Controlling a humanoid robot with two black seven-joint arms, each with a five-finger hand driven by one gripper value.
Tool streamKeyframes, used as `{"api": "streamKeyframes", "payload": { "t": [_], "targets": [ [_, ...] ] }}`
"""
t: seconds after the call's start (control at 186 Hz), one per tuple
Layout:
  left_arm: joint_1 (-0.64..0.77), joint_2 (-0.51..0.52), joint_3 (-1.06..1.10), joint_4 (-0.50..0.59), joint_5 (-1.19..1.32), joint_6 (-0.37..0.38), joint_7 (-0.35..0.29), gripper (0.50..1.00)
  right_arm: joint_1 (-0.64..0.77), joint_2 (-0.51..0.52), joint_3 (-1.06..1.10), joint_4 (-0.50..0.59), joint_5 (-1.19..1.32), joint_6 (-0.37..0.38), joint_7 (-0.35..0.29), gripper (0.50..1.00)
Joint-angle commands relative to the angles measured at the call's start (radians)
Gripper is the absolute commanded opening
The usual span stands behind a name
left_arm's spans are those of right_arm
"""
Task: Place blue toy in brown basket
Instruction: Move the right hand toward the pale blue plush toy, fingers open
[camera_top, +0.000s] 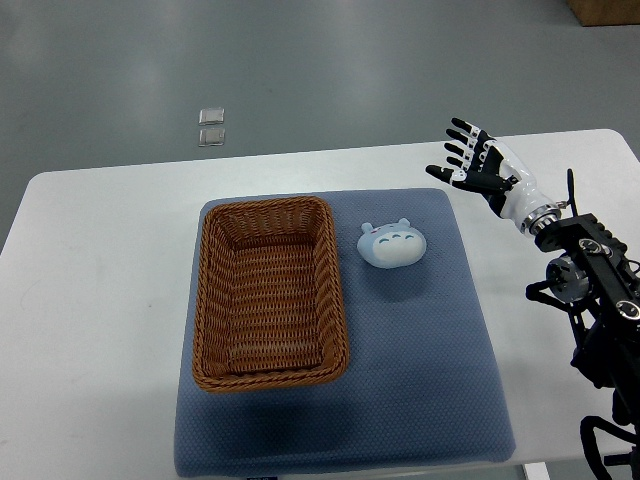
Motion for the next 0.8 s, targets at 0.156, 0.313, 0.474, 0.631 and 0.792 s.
{"api": "streamKeyframes", "payload": {
  "t": [0.156,0.313,0.474,0.631,0.792],
  "targets": [
    [0.000,0.000,-0.002,0.000,0.000,0.000,-0.006,1.000,0.014,0.000,-0.007,0.000,-0.005,0.010,0.002,0.940],
    [0.000,0.000,0.001,0.000,0.000,0.000,-0.006,1.000,0.014,-0.002,-0.027,0.000,-0.005,0.013,0.002,0.940],
    [0.000,0.000,0.006,0.000,0.000,0.000,-0.006,1.000,0.017,-0.020,-0.050,0.000,-0.009,0.029,0.005,0.940],
    [0.000,0.000,0.007,0.000,0.000,0.000,-0.006,1.000,0.036,-0.032,-0.053,0.000,-0.018,0.053,0.007,0.940],
    [0.000,0.000,0.007,0.000,0.000,0.000,-0.006,1.000,0.039,-0.080,-0.122,0.011,-0.020,0.075,0.008,0.940]
  ]
}}
